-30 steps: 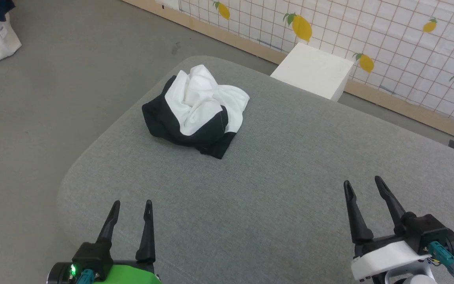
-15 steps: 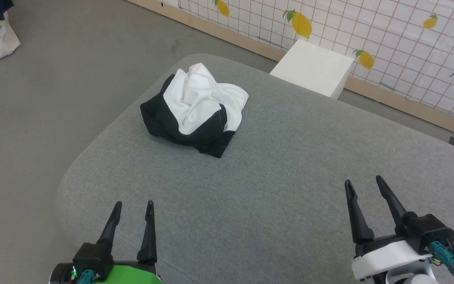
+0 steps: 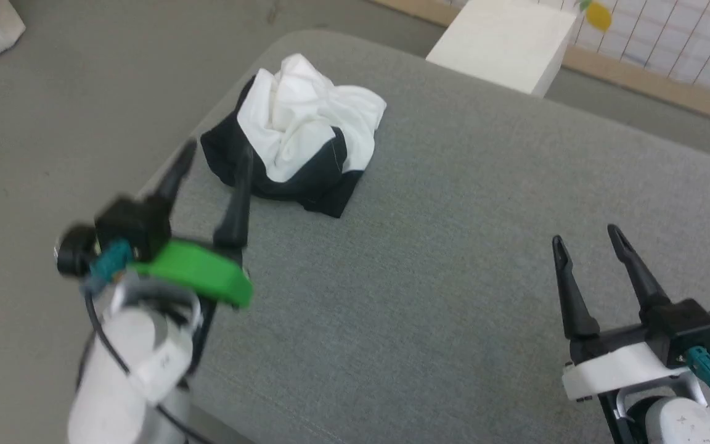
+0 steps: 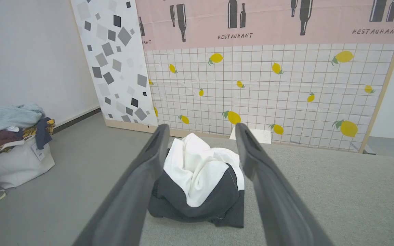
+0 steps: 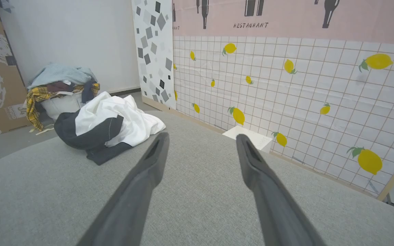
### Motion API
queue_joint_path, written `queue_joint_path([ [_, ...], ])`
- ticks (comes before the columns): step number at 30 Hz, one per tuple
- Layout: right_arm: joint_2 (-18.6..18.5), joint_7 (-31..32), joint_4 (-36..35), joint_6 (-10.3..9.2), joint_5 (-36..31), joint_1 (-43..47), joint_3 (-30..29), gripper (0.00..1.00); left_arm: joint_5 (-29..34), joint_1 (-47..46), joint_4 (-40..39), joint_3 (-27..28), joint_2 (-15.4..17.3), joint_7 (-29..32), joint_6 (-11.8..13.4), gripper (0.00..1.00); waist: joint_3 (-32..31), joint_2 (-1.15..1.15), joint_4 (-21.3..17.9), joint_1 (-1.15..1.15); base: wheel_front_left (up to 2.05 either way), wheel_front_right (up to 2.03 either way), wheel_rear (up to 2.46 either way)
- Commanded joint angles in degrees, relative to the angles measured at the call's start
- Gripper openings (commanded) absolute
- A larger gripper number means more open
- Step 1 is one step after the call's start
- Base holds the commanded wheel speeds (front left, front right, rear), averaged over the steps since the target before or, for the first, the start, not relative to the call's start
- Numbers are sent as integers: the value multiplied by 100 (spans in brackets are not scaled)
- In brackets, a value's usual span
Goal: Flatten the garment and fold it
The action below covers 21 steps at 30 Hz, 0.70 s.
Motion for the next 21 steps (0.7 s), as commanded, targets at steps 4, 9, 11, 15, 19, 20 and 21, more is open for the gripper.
queue_joint_path([
  [4, -22, 223, -424, -10, -236, -179, 10, 100, -200, -1108, 189, -49, 296, 536, -87, 100, 840, 0, -87, 0, 0, 0, 0],
  [9, -196, 453, -975, -10, -293, -322, 72, 100, -471, -2167, 795, -199, 693, 1041, -133, 100, 1274, 0, -212, 0, 0, 0, 0],
  [11, -273, 550, -1179, -10, -291, -396, 119, 100, -618, -2470, 1067, -252, 817, 1223, -140, 100, 1429, 0, -296, 0, 0, 0, 0],
  [15, -401, 704, -1525, -10, -264, -562, 233, 100, -897, -2859, 1552, -530, 1156, 1700, -146, 100, 1718, 0, -507, 0, 0, 0, 0],
  [19, -464, 815, -1740, -10, -232, -662, 269, 100, -1191, -3057, 1916, -806, 1513, 2107, -148, 100, 1963, 0, -743, 0, 0, 0, 0],
  [20, -474, 832, -1766, -10, -228, -679, 271, 100, -1258, -3084, 1998, -822, 1559, 2189, -148, 100, 2014, 0, -795, 0, 0, 0, 0],
  [21, -480, 848, -1795, -10, -222, -699, 267, 100, -1345, -3109, 2108, -816, 1599, 2297, -148, 100, 2074, 0, -861, 0, 0, 0, 0],
])
